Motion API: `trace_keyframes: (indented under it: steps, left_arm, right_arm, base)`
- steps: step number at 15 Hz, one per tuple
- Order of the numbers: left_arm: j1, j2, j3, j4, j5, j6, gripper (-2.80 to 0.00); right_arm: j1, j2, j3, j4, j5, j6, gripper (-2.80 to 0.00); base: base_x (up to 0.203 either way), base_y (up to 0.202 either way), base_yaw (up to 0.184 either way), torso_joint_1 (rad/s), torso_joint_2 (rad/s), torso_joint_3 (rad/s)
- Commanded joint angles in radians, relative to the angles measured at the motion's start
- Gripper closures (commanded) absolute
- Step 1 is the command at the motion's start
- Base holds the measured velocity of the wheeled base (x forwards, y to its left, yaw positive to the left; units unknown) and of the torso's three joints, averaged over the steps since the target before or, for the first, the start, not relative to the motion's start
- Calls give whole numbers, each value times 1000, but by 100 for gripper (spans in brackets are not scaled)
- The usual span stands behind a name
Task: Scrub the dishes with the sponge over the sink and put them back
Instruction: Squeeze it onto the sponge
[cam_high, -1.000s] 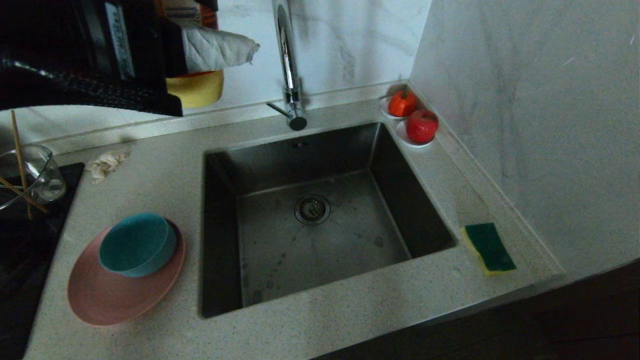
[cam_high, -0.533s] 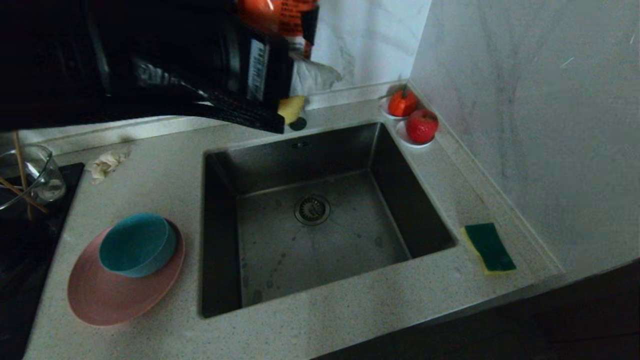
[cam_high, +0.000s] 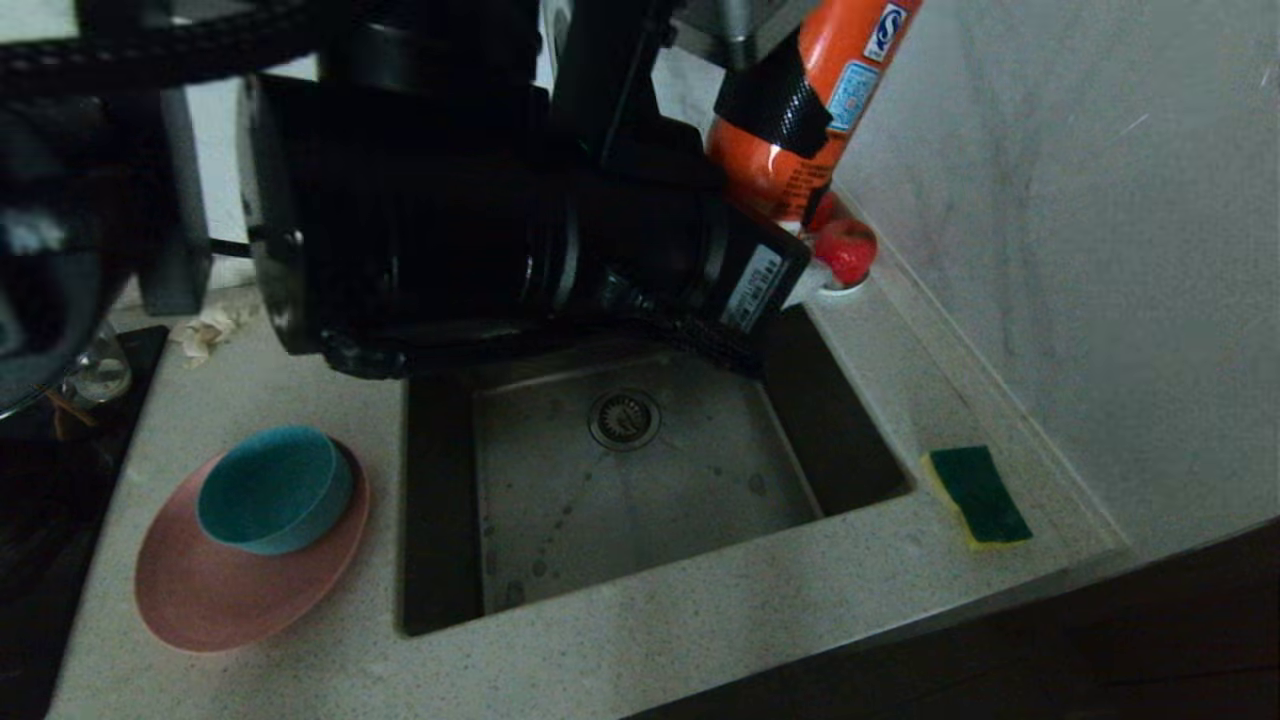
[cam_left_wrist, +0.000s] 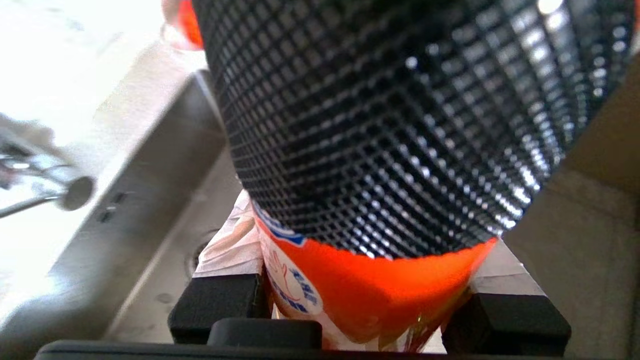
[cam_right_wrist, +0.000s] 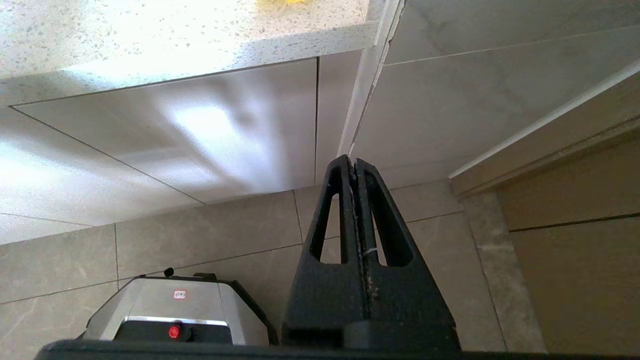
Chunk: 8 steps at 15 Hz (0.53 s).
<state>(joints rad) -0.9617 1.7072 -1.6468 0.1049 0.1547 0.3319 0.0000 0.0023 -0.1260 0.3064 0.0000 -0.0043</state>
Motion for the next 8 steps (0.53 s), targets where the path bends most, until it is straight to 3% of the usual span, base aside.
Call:
trace_keyframes:
  steps: [1, 8]
  left_arm:
    - [-23, 61, -4, 1, 2, 2, 0]
    - [-70, 126, 51, -13, 0, 4, 0]
  right_arm:
    - [0, 1, 0, 2, 0, 0, 0]
    - [0, 1, 0, 2, 0, 0, 0]
  base:
    - [0, 0, 0, 0, 0, 0]
    - [0, 0, 0, 0, 0, 0]
